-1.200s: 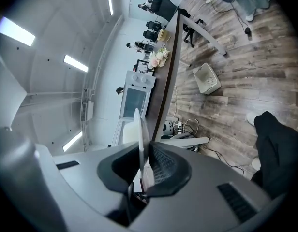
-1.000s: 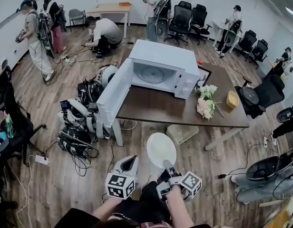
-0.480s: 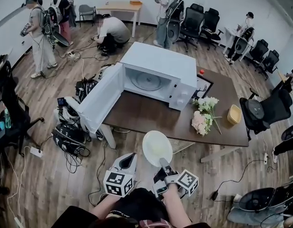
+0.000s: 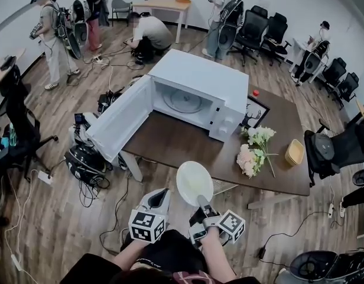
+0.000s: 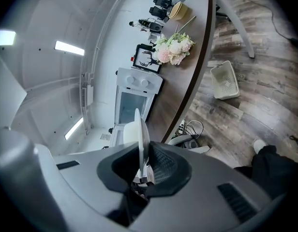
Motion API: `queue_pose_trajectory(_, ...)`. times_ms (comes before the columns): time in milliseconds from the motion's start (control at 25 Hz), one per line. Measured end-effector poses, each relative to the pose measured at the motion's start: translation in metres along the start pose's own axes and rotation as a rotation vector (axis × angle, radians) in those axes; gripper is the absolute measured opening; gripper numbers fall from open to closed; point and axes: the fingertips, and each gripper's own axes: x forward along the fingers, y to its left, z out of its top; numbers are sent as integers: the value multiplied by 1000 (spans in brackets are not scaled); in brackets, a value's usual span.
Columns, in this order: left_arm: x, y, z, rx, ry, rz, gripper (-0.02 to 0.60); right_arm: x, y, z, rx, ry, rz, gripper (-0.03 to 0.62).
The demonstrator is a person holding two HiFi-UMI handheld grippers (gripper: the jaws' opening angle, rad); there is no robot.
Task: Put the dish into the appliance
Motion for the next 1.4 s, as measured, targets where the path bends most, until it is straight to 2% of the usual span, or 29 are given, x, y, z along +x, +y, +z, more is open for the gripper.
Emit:
queue_pose_trajectory(120,10,3,2,-9,-1,20,6,7,-2,9,-12,11,-22,47)
queue_pose_trajectory(360,41,12,10,-15,1,11,6,25,-1,26,-4,7,-28,46)
queue_pose_trajectory(800,112,60,53,10,9,-12,8,104,25,60,16,-6,-15,48)
queue_pose_trajectory(1160,162,109,83,48,30,-60,6,175,42,73,55,-47,-10,48)
queue_pose_trajectory(1400,192,134,96,40,31,-104,7,214,50,81,69,-93,-23,49)
